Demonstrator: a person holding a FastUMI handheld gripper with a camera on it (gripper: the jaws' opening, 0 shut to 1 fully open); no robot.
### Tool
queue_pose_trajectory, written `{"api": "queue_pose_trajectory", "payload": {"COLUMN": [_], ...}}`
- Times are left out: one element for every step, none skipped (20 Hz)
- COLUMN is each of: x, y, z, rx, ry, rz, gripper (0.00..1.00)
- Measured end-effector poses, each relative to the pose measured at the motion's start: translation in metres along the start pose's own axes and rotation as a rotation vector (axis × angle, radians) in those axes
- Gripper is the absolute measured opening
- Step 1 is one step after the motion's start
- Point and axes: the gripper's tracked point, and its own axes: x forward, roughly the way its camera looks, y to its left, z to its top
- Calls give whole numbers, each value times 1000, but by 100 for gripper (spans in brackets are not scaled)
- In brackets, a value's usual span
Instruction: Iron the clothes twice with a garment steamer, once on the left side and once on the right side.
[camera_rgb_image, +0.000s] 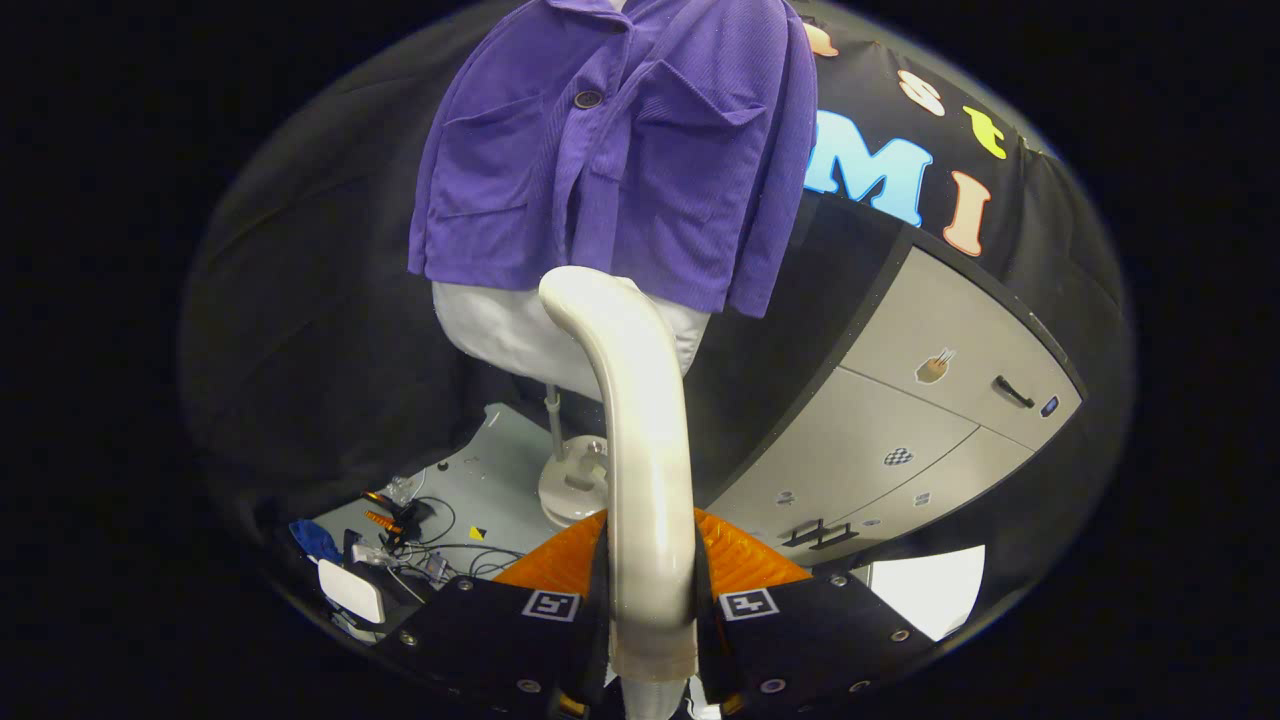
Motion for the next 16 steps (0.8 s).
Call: {"api": "queue_pose_trajectory", "payload": {"x": [-5, -11, -19, -29, -37, -46, -58, -67, -78, -89, -98, -108, -118, -129, -138, -145], "y": [5, 9, 14, 20, 26, 29, 34, 38, 42, 45, 47, 49, 51, 53, 54, 55], "z": [-2, 1, 6, 14, 20, 28, 39, 50, 61, 72, 83, 96, 111, 129, 145, 162], "rx": [3, 3, -2, -6, -11, -18, -24, -27, -28, -28, -25, -28, -32, -32, -31, -29], "ry": [3, -3, -13, -25, -35, -44, -63, -82, -99, -119, -138, -164, -190, -227, -261, -292], "rz": [17, 33, 48, 68, 89, 106, 127, 141, 159, 176, 189, 201, 212, 221, 227, 231], "gripper": [36, 36, 36, 36, 36, 36, 36, 36, 37, 37, 37, 37, 37, 37, 37, 37]}}
